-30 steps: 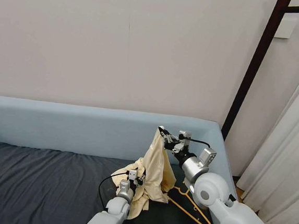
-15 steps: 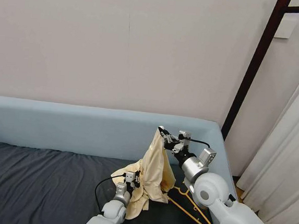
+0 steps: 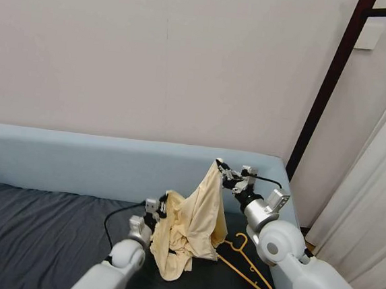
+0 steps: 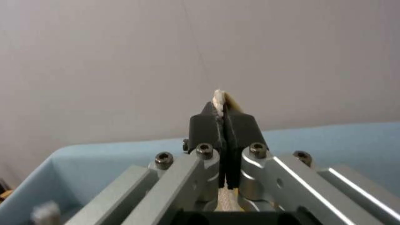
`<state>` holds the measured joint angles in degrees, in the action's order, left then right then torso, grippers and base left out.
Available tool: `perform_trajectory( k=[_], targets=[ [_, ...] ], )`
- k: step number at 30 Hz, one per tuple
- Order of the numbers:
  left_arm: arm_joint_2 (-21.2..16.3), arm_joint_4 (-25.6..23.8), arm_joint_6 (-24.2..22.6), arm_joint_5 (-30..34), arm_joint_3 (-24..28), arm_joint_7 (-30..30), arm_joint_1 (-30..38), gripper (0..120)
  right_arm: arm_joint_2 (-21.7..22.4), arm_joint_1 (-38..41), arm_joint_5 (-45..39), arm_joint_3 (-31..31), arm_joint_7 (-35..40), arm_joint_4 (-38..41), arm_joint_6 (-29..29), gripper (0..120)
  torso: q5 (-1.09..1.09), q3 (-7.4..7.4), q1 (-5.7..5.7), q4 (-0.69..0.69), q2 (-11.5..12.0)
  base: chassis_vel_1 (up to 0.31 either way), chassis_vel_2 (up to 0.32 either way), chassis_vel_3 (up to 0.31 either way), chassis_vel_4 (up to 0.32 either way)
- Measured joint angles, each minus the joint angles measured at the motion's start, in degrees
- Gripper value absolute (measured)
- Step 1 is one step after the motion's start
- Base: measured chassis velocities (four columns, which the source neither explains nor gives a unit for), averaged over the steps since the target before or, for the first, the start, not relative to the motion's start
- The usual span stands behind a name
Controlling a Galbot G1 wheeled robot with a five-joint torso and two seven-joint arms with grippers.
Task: Pick up the clothes from the sofa and hang them on the clothes hanger.
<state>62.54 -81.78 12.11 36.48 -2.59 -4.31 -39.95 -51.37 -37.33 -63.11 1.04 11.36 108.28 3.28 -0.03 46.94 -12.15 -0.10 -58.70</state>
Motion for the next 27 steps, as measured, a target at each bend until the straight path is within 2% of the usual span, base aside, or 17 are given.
perform_trajectory(
  k=[3, 4, 7, 8, 9, 12, 13, 16, 18, 19, 21, 22, 24, 27],
  targets=[
    [-8.82, -5.95, -0.11, 7.25, -0.03, -0.44, 5.07, 0, 1.87, 1.57, -1.08, -1.14, 0.57, 0.51, -0.76, 0, 0.01, 0.00, 0.00, 0.03, 0.00, 0.000, 0.000, 0.000, 0.000],
    [-8.82, -5.95, -0.11, 7.25, -0.03, -0.44, 5.07, 0, 1.87, 1.57, -1.08, -1.14, 0.57, 0.51, -0.76, 0, 0.01, 0.00, 0.00, 0.03, 0.00, 0.000, 0.000, 0.000, 0.000],
    [-16.17, -10.35, -0.76, 14.57, 0.17, -0.51, 12.15, 0, 3.88, 4.35, -3.28, -3.11, 1.04, 1.03, -1.39, 0, 0.02, 0.00, 0.00, 0.03, 0.00, 0.000, 0.000, 0.000, 0.000],
    [-16.17, -10.35, -0.76, 14.57, 0.17, -0.51, 12.15, 0, 3.88, 4.35, -3.28, -3.11, 1.04, 1.03, -1.39, 0, 0.02, 0.00, 0.00, 0.03, 0.00, 0.000, 0.000, 0.000, 0.000],
    [-18.97, -11.81, -1.36, 17.58, 0.58, -0.46, 16.16, 0, 5.08, 6.41, -4.72, -3.83, 1.34, 1.53, -1.67, 0, 0.01, 0.00, 0.00, 0.01, 0.00, 0.000, 0.000, 0.000, 0.000],
    [-23.23, -13.99, -2.72, 21.78, 0.84, -0.28, 23.02, 0, 7.40, 11.08, -7.04, -4.46, 1.53, 2.75, -1.83, 0, 0.05, 0.00, -0.01, 0.00, 0.00, 0.000, 0.000, 0.000, 0.000],
    [-23.23, -13.99, -2.72, 21.78, 0.84, -0.28, 23.02, 0, 7.40, 11.08, -7.04, -4.46, 1.53, 2.75, -1.83, 0, 0.05, 0.00, -0.01, 0.00, 0.00, 0.000, 0.000, 0.000, 0.000],
    [-26.97, -16.99, -4.70, 24.38, -1.13, -0.11, 26.45, 0, 10.90, 17.45, -8.37, -5.37, 1.37, 4.48, -1.22, 0, -0.01, -0.02, 0.00, 0.01, -0.01, 0.000, 0.000, 0.000, 0.000],
    [-28.99, -19.62, -5.58, 23.63, -3.91, -0.10, 23.89, 0, 13.51, 17.60, -8.28, -5.73, 2.85, 7.29, 0.34, 0, 0.03, -0.03, 0.01, 0.03, -0.01, 0.000, 0.000, 0.000, 0.000],
    [-28.99, -19.62, -5.58, 23.63, -3.91, -0.10, 23.89, 0, 13.51, 17.60, -8.28, -5.73, 2.85, 7.29, 0.34, 0, 0.03, -0.03, 0.01, 0.03, -0.01, 0.000, 0.000, 0.000, 0.000],
    [-30.12, -21.91, -6.13, 20.08, -6.91, -0.07, 17.58, 0, 14.88, 13.72, -4.79, -6.02, 4.60, 10.08, 1.77, 0, 0.01, -0.03, 0.01, 0.01, -0.02, 0.000, 0.000, 0.000, 0.000],
    [-30.12, -21.91, -6.13, 20.08, -6.91, -0.07, 17.58, 0, 14.88, 13.72, -4.79, -6.02, 4.60, 10.08, 1.77, 0, 0.01, -0.03, 0.01, 0.01, -0.02, 0.000, 0.000, 0.000, 0.000],
    [-30.07, -23.35, -6.28, 15.06, -9.75, -0.13, 7.00, 0, 14.76, 5.86, -0.06, -6.82, 4.49, 12.08, 1.81, 0, 0.01, -0.02, 0.01, 0.01, -0.01, 0.000, 0.000, 0.000, 0.000],
    [-29.07, -26.11, -6.97, 12.51, -12.51, -2.11, -5.46, 0, 12.99, -6.32, 3.44, -8.07, 4.51, 15.75, 1.86, 0, 0.00, 0.01, 0.00, 0.02, 0.01, 0.000, 0.000, 0.000, 0.000]
  ],
)
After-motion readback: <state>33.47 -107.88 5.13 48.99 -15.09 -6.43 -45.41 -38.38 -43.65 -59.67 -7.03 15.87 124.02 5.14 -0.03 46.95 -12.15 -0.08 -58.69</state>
